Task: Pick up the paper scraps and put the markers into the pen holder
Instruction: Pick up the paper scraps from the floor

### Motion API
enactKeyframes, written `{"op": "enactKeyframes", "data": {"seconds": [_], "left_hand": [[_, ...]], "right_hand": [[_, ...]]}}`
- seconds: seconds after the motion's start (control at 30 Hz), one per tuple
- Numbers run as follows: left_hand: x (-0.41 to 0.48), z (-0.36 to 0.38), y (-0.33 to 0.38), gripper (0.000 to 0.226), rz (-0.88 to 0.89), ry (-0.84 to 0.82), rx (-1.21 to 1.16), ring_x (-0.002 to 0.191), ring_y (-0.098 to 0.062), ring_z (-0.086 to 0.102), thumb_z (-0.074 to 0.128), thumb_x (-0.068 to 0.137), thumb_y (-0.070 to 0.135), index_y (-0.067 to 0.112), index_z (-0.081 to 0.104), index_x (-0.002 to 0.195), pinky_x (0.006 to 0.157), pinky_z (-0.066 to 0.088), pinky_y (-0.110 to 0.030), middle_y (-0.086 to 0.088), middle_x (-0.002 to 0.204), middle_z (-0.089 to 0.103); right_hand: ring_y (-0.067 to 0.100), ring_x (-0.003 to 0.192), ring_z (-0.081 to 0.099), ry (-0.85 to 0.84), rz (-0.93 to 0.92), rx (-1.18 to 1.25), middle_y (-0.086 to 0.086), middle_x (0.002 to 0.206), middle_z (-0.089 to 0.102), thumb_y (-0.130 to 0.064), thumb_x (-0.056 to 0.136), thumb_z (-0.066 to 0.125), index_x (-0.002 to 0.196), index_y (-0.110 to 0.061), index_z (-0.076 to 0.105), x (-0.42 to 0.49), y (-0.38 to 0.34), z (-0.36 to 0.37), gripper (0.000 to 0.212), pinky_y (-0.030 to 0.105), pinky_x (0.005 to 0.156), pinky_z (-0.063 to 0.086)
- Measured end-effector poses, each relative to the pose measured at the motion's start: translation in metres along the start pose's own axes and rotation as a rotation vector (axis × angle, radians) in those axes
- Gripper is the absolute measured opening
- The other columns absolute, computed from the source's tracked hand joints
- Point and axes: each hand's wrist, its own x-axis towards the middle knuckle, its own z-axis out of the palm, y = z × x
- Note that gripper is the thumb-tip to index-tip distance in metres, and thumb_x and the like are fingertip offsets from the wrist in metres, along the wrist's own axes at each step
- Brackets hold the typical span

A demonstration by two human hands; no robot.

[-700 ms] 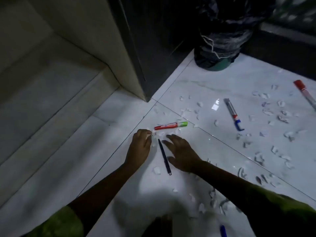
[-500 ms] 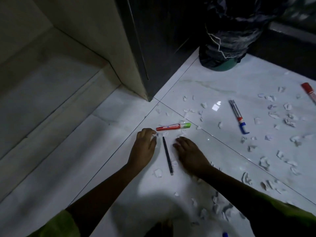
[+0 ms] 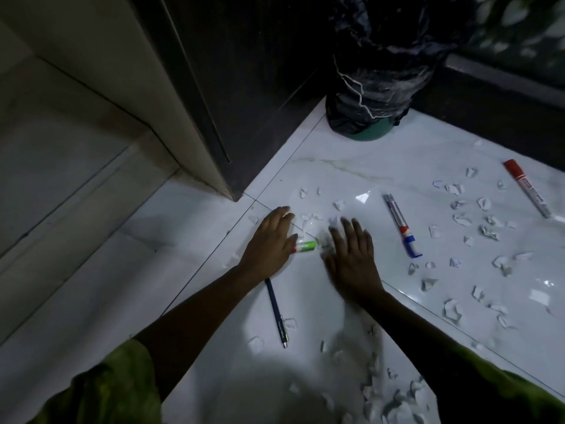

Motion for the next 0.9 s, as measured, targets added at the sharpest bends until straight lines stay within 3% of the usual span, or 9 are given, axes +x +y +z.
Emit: {"op": "enactKeyframes", "data": {"seconds": [0.1, 0.17, 0.27, 0.37, 0.57, 0.7, 0.73, 0.9], "left_hand": [[0.023, 0.001, 0.001, 0.05, -0.007, -0.008, 0.019, 0.142, -0.02, 0.024, 0.04, 0.097, 0.027, 0.009, 0.03, 0.142, 0.112, 0.027, -0.026, -0.007, 0.154, 0.025], [0.032, 0.001, 0.002, 0.051, -0.004, -0.03, 0.029, 0.143, -0.019, 0.021, 0.039, 0.098, 0.027, 0.009, 0.027, 0.144, 0.113, 0.025, -0.027, -0.007, 0.155, 0.023], [0.043, 0.003, 0.006, 0.054, 0.011, -0.083, 0.034, 0.145, -0.02, 0.017, 0.038, 0.098, 0.027, 0.008, 0.021, 0.146, 0.115, 0.023, -0.028, -0.008, 0.157, 0.018], [0.055, 0.006, 0.011, 0.057, 0.007, -0.192, 0.043, 0.147, -0.021, 0.006, 0.037, 0.098, 0.029, 0.008, 0.017, 0.147, 0.118, 0.017, -0.032, -0.008, 0.159, 0.006], [0.064, 0.027, 0.038, 0.062, -0.027, -0.335, 0.086, 0.147, -0.029, -0.004, 0.038, 0.098, 0.029, 0.002, 0.01, 0.147, 0.121, 0.005, -0.037, -0.015, 0.159, -0.001], [0.056, 0.035, 0.063, 0.065, -0.051, -0.392, 0.061, 0.147, -0.03, -0.009, 0.038, 0.098, 0.028, -0.001, 0.008, 0.146, 0.12, 0.002, -0.036, -0.016, 0.158, -0.006], [0.037, 0.05, 0.1, 0.066, -0.006, -0.448, 0.075, 0.146, -0.031, -0.01, 0.039, 0.098, 0.029, -0.002, 0.007, 0.146, 0.12, 0.001, -0.036, -0.017, 0.158, -0.007], [-0.017, 0.097, 0.133, 0.068, 0.001, -0.472, 0.154, 0.146, -0.031, -0.012, 0.036, 0.098, 0.032, -0.001, 0.001, 0.147, 0.121, 0.0, -0.038, -0.018, 0.157, -0.012]], "right_hand": [[0.033, 0.144, 0.009, -0.009, 0.058, 0.052, 0.015, 0.156, 0.018, -0.04, 0.093, 0.028, 0.145, -0.016, 0.025, 0.037, 0.008, -0.001, 0.058, 0.044, 0.115, 0.008], [0.034, 0.144, 0.013, -0.048, 0.044, 0.045, 0.015, 0.154, 0.024, -0.038, 0.092, 0.022, 0.143, -0.014, 0.033, 0.054, 0.009, -0.003, 0.057, 0.047, 0.115, 0.012], [0.037, 0.138, 0.03, -0.066, 0.033, 0.078, 0.02, 0.144, 0.042, -0.023, 0.093, 0.031, 0.133, -0.003, 0.046, 0.052, 0.011, -0.006, 0.047, 0.052, 0.113, 0.027], [0.037, 0.136, 0.034, -0.08, 0.008, 0.134, 0.023, 0.14, 0.046, -0.02, 0.092, 0.026, 0.13, 0.002, 0.048, 0.016, 0.023, -0.009, 0.049, 0.044, 0.113, 0.024], [0.036, 0.124, 0.048, -0.082, 0.009, 0.153, 0.022, 0.127, 0.055, -0.018, 0.091, 0.031, 0.117, 0.001, 0.057, -0.054, 0.053, -0.026, 0.042, 0.041, 0.105, 0.036], [0.036, 0.121, 0.052, -0.065, 0.082, 0.176, 0.022, 0.125, 0.058, -0.02, 0.089, 0.028, 0.116, 0.002, 0.059, -0.081, 0.058, -0.032, 0.047, 0.04, 0.103, 0.032], [0.038, 0.118, 0.054, -0.035, 0.132, 0.183, 0.022, 0.123, 0.06, -0.018, 0.088, 0.03, 0.114, 0.003, 0.061, -0.117, 0.071, -0.038, 0.045, 0.043, 0.101, 0.034], [0.04, 0.112, 0.057, -0.035, 0.14, 0.219, 0.023, 0.118, 0.062, -0.003, 0.082, 0.047, 0.11, 0.003, 0.063, -0.158, 0.075, -0.033, 0.033, 0.043, 0.098, 0.042]]}}
